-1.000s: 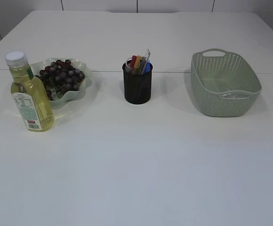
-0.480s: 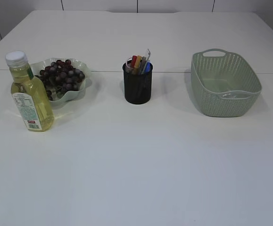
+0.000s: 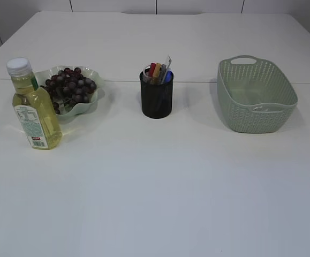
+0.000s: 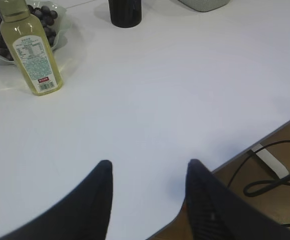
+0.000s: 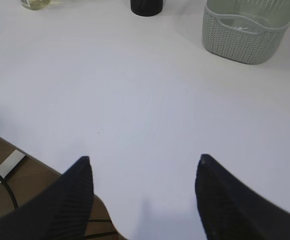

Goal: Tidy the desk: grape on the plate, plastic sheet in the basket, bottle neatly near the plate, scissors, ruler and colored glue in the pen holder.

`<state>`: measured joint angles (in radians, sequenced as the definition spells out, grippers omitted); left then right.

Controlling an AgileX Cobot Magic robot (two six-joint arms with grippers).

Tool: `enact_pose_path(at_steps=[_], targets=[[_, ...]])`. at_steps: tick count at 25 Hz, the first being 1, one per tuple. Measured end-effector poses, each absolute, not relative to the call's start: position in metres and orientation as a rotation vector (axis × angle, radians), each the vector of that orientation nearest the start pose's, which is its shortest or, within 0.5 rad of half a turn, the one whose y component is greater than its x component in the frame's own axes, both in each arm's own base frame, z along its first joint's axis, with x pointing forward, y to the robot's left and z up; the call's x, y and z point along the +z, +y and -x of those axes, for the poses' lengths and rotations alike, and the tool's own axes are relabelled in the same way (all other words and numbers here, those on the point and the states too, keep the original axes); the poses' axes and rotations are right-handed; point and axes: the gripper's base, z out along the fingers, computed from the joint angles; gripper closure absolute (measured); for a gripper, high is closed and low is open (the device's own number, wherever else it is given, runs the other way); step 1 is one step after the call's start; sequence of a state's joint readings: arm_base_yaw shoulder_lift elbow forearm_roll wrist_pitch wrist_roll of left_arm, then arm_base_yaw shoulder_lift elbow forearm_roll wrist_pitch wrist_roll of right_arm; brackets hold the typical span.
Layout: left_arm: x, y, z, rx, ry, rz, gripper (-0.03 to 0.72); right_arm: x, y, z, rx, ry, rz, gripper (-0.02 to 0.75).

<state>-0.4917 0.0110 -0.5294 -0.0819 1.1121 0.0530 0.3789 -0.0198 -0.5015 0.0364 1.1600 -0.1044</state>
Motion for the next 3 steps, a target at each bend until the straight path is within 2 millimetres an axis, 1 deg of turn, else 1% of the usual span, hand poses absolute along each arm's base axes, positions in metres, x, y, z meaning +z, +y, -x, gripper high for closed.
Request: enact_pose_path(at_steps=[3], targets=[[0.2815,-0.0017,0.011,-0.366,2.016,-0.569,0.337,0.2697,-0.0018,0.0127,0.208,2.066,0.512,0.235]])
